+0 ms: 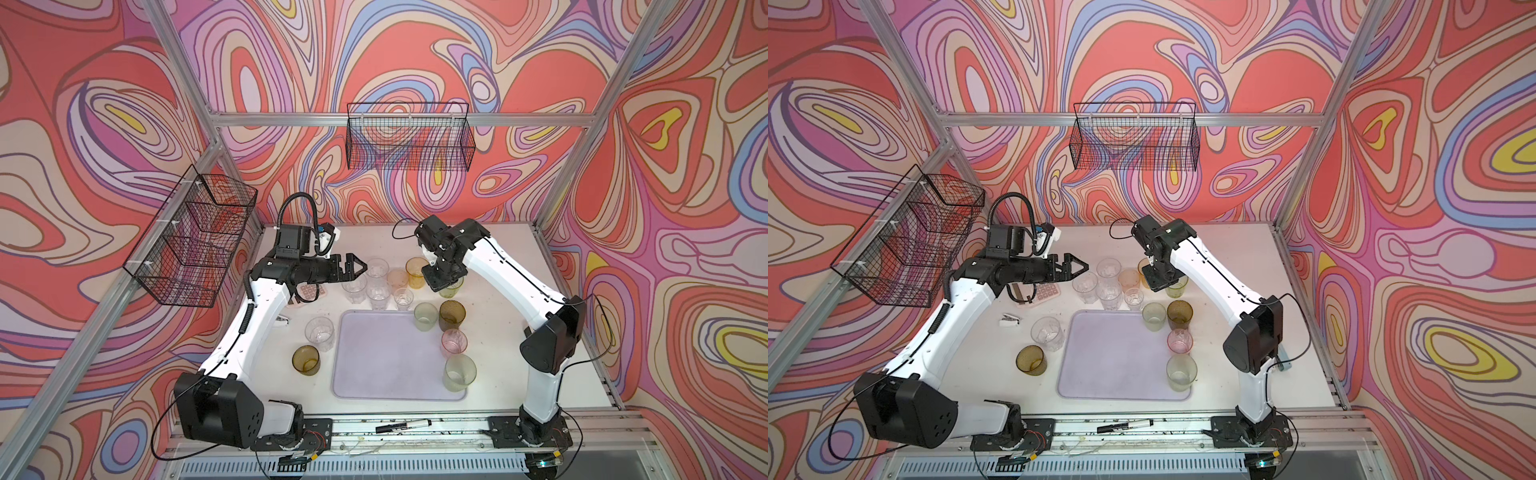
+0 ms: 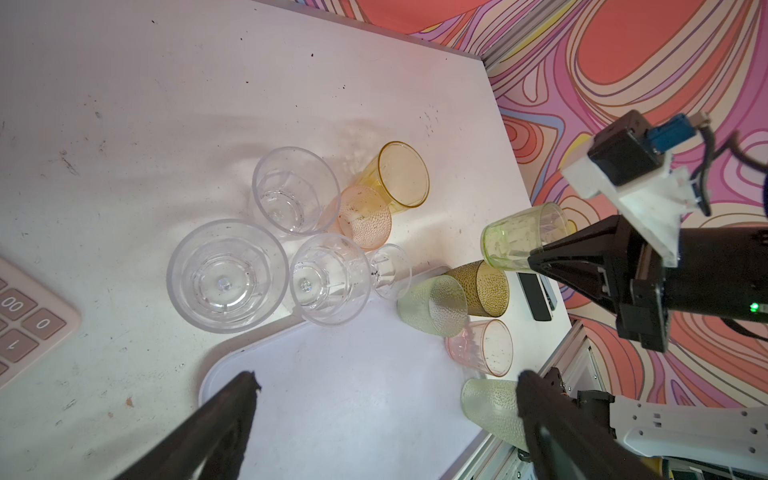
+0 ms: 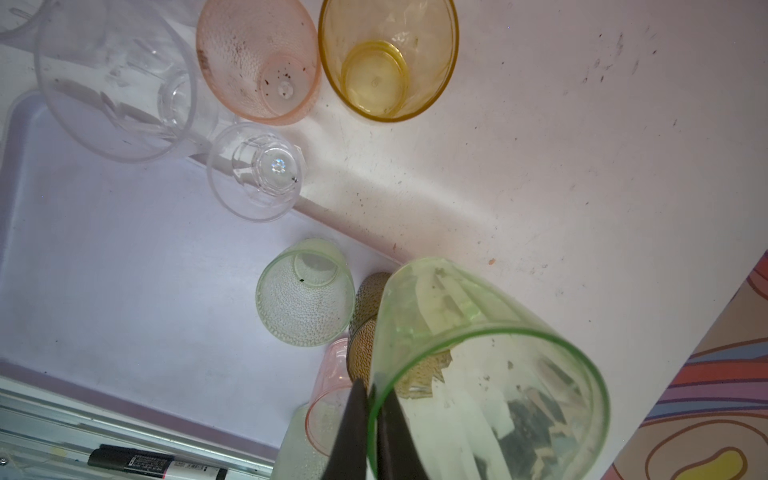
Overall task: Place the glasses into the tray
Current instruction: 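Carry the bright green glass over the tray corner with the right gripper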
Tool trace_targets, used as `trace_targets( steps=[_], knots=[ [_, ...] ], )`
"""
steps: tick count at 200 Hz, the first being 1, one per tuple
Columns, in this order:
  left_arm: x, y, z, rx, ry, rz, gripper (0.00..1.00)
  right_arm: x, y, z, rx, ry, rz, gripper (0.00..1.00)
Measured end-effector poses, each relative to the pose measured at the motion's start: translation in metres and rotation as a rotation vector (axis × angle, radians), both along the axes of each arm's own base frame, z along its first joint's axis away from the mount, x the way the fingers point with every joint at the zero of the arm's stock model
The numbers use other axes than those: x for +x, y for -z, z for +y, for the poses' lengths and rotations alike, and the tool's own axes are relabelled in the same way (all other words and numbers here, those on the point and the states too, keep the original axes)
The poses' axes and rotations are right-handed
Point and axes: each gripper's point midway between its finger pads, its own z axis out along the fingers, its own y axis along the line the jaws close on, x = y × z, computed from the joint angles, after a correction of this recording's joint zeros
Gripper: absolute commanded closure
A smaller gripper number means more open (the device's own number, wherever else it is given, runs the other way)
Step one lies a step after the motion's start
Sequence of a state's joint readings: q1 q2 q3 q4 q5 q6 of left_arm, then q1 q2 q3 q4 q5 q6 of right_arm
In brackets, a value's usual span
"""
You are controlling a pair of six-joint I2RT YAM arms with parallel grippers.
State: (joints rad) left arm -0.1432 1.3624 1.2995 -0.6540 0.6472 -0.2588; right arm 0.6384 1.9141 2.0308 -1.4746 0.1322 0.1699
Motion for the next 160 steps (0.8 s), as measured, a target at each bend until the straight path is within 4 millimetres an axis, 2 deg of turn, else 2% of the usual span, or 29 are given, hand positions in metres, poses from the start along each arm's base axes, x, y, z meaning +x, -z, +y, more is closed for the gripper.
trace_targets(
  steps=[39, 122, 160],
  knots=[
    [0.000, 0.000, 0.000, 0.000, 0.000, 0.000, 0.00, -0.013, -0.014, 0.013, 0.020, -0.026, -0.009, 1.00],
    [0.000, 0.000, 0.000, 0.000, 0.000, 0.000, 0.00, -0.042, -0.022, 0.031, 0.042, -0.049, 0.007, 1.00],
    [0.000, 0.000, 0.000, 0.000, 0.000, 0.000, 0.00, -0.063, -0.024, 0.035, 0.055, -0.053, 0.019, 1.00]
  ],
)
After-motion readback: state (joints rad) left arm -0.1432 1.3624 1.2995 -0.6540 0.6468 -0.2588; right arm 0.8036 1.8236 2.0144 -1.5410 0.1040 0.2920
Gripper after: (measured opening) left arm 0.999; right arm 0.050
